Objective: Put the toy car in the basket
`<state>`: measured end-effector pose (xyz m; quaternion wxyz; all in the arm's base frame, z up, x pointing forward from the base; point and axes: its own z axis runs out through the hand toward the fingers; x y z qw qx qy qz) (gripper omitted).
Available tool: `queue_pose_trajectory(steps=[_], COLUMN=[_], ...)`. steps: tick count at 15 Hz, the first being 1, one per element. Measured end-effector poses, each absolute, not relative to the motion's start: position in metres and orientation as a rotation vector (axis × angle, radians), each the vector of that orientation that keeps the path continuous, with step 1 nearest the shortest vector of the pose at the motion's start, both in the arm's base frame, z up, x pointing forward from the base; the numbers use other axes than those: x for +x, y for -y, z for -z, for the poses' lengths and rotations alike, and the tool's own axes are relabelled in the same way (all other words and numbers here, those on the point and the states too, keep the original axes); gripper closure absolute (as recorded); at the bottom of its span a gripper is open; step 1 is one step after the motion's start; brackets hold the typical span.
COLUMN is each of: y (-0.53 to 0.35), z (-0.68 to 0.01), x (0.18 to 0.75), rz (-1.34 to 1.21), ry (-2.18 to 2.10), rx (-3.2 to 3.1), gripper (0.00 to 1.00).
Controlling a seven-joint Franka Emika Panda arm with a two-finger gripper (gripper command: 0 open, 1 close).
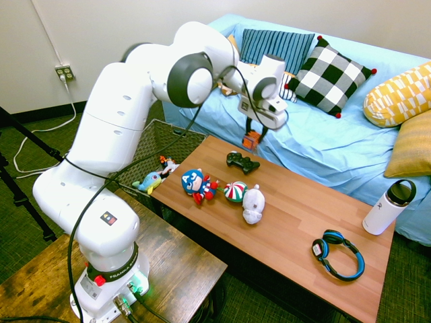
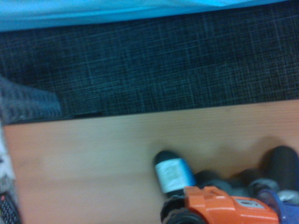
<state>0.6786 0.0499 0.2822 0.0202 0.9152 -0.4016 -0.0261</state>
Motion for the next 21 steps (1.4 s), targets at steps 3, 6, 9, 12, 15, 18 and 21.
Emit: queue_pose_trajectory(steps=[3, 6, 9, 12, 15, 18, 21], y=[-0.223, -0.392, -0.447, -0.451, -0.455, -0.440, -0.388], z=[-0.273, -0.248, -0.223, -0.207, -0.211, -0.226, -0.254], x=[0.597, 0.504, 0.500, 0.531, 0.537, 0.548, 0.560], rz=[0.082, 0.087, 0.116, 0.148, 0.146, 0.140, 0.131], ry=[1.063, 0.946, 0.909, 0.925, 0.929, 0.948, 0.992], rx=[2.803, 2.807, 2.768, 2.733, 2.736, 2.746, 2.764], gripper=[1.00, 1.00, 0.00, 0.00, 0.00, 0.00, 0.00])
